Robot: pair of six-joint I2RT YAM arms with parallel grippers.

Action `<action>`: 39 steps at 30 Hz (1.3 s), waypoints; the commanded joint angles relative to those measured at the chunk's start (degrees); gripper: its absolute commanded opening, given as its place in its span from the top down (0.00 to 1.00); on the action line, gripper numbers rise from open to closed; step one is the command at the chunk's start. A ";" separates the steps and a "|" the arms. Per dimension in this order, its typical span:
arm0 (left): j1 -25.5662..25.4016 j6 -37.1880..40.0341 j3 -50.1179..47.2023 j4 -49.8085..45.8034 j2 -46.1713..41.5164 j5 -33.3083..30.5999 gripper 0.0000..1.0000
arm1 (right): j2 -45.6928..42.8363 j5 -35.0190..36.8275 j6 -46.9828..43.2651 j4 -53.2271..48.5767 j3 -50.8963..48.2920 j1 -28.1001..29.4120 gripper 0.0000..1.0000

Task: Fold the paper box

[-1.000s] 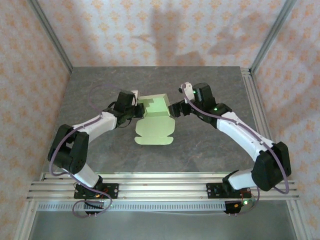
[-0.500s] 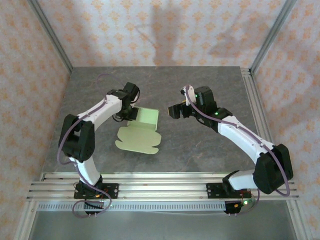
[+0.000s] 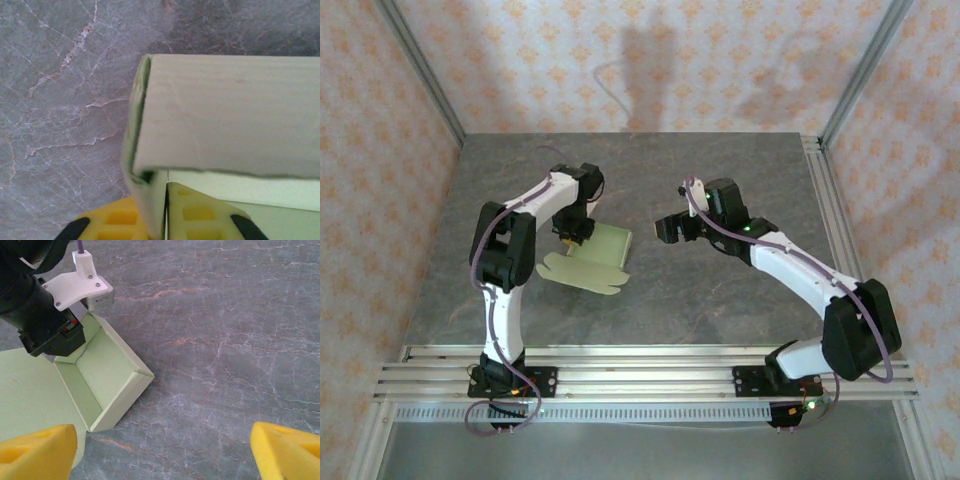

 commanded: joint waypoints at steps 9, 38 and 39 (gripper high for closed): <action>0.06 -0.10 2.73 -3.30 -1.72 0.07 0.46 | 1.66 0.85 -1.45 1.00 1.20 -0.23 0.11; 2.93 -21.50 -33.27 24.83 -50.59 -11.44 0.00 | 42.52 8.83 -8.82 -14.02 38.47 11.98 0.11; 2.97 -21.50 -33.36 24.68 -50.83 -11.64 0.00 | 44.01 8.66 -8.73 -14.66 40.07 12.06 0.12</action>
